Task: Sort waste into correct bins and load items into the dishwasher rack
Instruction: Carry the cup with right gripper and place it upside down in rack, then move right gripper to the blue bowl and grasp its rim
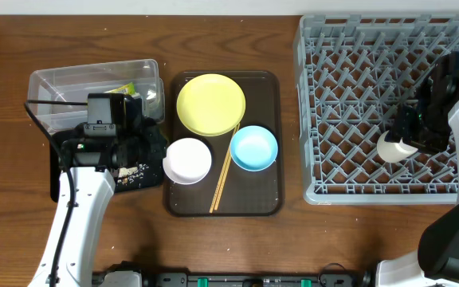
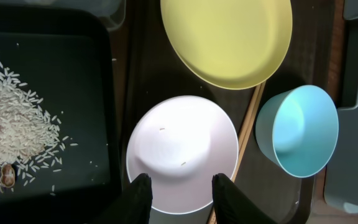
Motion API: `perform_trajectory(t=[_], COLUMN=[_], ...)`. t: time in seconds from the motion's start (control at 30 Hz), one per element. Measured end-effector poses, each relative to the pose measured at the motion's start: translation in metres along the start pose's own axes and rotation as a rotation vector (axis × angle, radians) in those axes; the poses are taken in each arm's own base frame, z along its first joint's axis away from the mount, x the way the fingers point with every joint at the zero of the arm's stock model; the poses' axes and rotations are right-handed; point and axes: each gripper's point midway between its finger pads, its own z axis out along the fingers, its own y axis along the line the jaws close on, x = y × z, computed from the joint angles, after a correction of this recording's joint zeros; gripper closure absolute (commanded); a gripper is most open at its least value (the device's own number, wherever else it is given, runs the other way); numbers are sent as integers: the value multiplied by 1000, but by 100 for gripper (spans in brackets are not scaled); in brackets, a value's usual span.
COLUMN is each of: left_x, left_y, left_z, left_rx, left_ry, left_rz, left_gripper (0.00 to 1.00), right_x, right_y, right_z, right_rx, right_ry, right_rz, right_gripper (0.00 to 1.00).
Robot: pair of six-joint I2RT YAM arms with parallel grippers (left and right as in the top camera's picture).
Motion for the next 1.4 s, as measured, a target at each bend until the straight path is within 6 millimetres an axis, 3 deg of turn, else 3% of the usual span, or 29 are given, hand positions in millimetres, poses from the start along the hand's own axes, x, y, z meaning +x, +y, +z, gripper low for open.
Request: perform_trajectory(t=[0.3,0.57,0.87,0.9,1.0,1.07,1.23,1.4], left_x=[0,0,1,1,1,1,1,3], left_y=[0,0,0,0,0,0,0,1], left_z=[0,0,0,0,0,0,0,0], left_rx=[0,0,-1,-1,-1,-1,-1,-3], left_ry=[1,1,4,4,4,4,4,11], left_rz=[0,0,-1,-1,-1,2,1,0], left_gripper=[65,65,65,65,64,57,51,48], right_x=[-9,-9,1,3,4,2,2,7], right_y=[1,-7,-11,-12,-12,-11,-10,-7], right_z=[-16,-16,26,30,35,35,35,35], right_rx=[0,44,58,58,59,56,46,27], right_ry=[-38,-38,-8,-3,0,-9,-9,11], right_rz=[-12,-22,-23,-22,-22,-24,-26,-26], right_gripper=[99,99,99,97,55,39,29,27])
